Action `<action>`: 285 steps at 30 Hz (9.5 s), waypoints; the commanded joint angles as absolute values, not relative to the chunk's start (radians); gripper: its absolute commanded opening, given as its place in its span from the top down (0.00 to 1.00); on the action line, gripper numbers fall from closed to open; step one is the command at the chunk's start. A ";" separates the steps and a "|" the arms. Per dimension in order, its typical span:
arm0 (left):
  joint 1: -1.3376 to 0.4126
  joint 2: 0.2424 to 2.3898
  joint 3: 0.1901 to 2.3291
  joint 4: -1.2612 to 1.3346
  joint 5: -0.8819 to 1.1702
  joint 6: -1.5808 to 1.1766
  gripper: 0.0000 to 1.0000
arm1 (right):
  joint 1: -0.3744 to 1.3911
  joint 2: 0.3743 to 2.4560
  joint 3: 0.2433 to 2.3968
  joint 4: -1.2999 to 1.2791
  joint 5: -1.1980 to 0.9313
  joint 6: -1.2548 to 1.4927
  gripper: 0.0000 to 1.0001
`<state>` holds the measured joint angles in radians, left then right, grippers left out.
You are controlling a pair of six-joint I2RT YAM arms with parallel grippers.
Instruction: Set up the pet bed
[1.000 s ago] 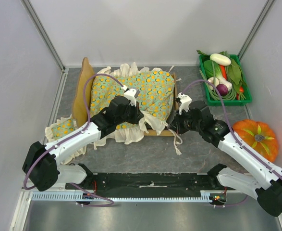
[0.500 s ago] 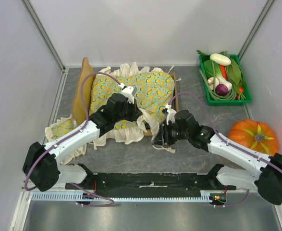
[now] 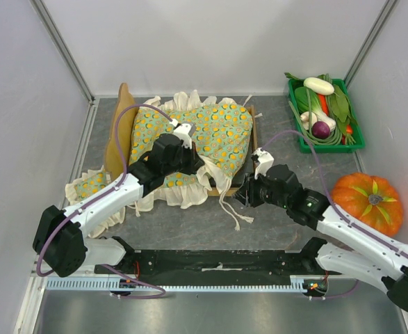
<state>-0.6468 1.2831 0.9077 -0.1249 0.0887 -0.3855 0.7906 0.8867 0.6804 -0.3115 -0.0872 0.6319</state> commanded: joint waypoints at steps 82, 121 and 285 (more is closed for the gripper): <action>-0.603 1.134 0.910 -0.078 0.058 -0.445 0.98 | 0.781 1.160 0.830 -0.465 0.215 0.443 0.56; -0.578 1.167 0.943 -0.081 0.110 -0.443 0.98 | 0.871 1.140 0.744 -0.212 0.060 0.129 0.76; -0.854 0.916 0.637 -0.094 -0.015 -0.517 0.26 | 0.525 1.361 0.853 0.034 0.121 0.436 0.98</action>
